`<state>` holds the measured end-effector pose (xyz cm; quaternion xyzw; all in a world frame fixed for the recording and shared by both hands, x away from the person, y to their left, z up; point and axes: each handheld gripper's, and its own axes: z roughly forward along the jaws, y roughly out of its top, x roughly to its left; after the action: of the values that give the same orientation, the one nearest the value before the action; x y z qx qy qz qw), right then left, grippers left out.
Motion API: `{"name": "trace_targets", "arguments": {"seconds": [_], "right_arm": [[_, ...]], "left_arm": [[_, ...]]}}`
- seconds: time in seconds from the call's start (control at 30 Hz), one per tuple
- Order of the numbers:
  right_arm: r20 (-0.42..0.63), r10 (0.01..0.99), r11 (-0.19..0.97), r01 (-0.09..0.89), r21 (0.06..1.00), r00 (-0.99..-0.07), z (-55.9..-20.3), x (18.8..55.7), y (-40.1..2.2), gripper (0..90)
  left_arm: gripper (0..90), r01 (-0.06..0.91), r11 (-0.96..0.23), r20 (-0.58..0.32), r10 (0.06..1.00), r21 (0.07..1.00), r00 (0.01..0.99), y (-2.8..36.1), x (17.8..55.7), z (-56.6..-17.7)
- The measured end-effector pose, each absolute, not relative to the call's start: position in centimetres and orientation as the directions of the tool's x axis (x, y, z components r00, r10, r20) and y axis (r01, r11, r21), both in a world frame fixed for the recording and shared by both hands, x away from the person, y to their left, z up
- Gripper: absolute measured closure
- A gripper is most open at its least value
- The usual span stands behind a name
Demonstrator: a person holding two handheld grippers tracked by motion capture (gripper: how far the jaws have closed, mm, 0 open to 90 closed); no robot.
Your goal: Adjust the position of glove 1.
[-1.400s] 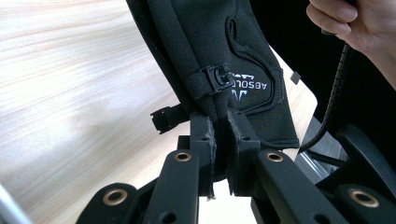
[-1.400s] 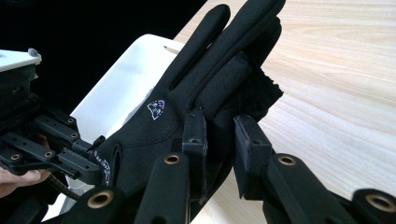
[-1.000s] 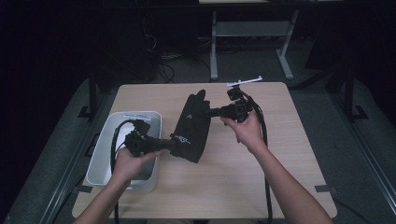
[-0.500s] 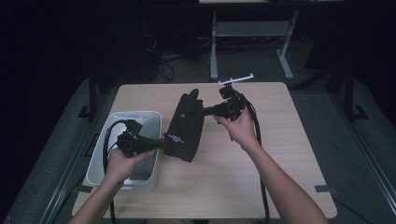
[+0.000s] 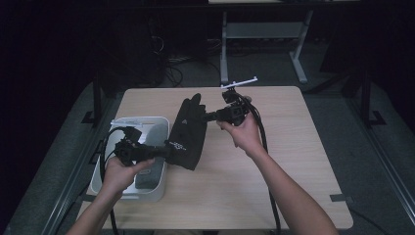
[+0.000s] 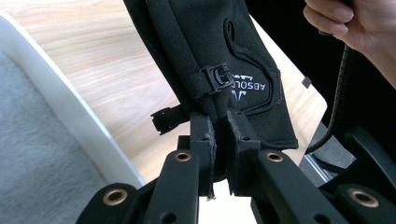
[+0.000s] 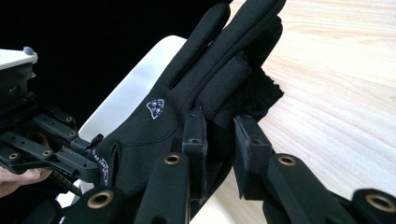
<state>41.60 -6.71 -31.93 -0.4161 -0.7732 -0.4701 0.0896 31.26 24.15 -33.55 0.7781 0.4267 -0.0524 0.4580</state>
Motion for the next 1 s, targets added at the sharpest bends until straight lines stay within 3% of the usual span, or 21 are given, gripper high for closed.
{"name": "trace_targets", "arguments": {"seconds": [1.0], "right_arm": [[0.525, 0.516, 0.266, 0.709, 0.653, -0.677, -32.0, 42.5, -0.8, 76.0]], "left_arm": [[82.9, 0.723, -0.182, -0.459, 0.665, 0.667, 0.59, 29.0, 29.9, -33.6]]}}
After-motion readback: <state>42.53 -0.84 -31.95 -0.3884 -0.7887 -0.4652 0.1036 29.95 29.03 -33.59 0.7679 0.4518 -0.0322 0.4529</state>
